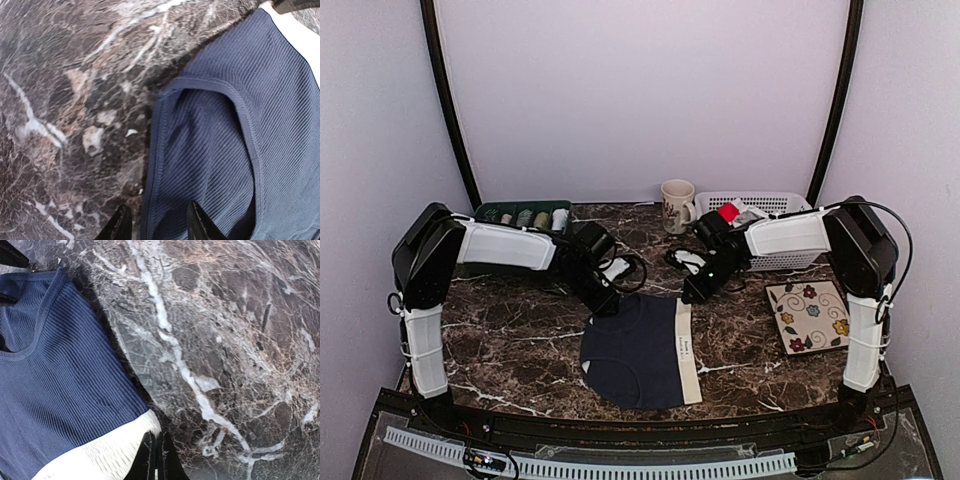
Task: Roll the underwear
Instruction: Pick up the underwear from the center of the board.
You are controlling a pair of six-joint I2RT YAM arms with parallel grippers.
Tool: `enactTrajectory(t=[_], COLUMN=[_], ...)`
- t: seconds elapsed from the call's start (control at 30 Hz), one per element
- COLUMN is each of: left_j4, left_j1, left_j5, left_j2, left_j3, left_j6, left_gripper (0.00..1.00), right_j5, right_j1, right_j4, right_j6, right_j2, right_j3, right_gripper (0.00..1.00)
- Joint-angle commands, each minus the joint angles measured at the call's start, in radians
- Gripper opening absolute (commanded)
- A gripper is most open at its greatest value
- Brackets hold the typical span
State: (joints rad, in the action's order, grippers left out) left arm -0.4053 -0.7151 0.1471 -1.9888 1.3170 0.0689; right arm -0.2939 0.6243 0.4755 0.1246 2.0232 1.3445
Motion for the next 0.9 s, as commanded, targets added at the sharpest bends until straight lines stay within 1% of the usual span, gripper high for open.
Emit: enactTrajectory(t=[0.0,0.13,0.23,0.3,0.43,0.63,0.73,0.87], left_j4=[-0.024,-0.040,-0.060,-0.060,-0.056,-0.019,0.014,0.034], left_j1=[-0.036,-0.067,-0.087,-0.086,-0.064,0.031,0.056,0.060], left_j5=[-0.081,-0.155,-0.201,-0.196,-0.158,-0.056,-0.011,0.047], left_j2=[-0.033,-0.069,-0.103,-0.113,-0.111,-0.071,-0.038,-0.007], left_j3=[0.017,0.026,0.037,0.045,0.088,0.153,0.154,0.147], left_j6=[0.086,0.150,0.175,0.163,0.108,0.006,-0.006,0.008], left_gripper=[0.39,0.35,0.28,0.20,0.00,0.00,0.00,0.00], right_j5=[0.007,0.006,0.004,0.000,-0.002,-0.001,-0.003,-0.026], right_j1=[-0.019,-0.032,-0.039,-0.043,-0.052,-0.072,-0.081,-0.083], right_j4=[0.019,0.011,0.009,0.011,0.023,0.047,0.056,0.064], right_j6=[-0.014,-0.023,-0.021,-0.019,-0.017,-0.010,-0.009,-0.010], right_j2=[-0.029,-0.025,-0.017,-0.010,0.000,-0.011,-0.021,-0.040], right_j3=[0.006,0.017,0.030,0.044,0.078,0.131,0.149,0.166], right_gripper=[0.00,0.00,0.00,0.00,0.00,0.00,0.00,0.00])
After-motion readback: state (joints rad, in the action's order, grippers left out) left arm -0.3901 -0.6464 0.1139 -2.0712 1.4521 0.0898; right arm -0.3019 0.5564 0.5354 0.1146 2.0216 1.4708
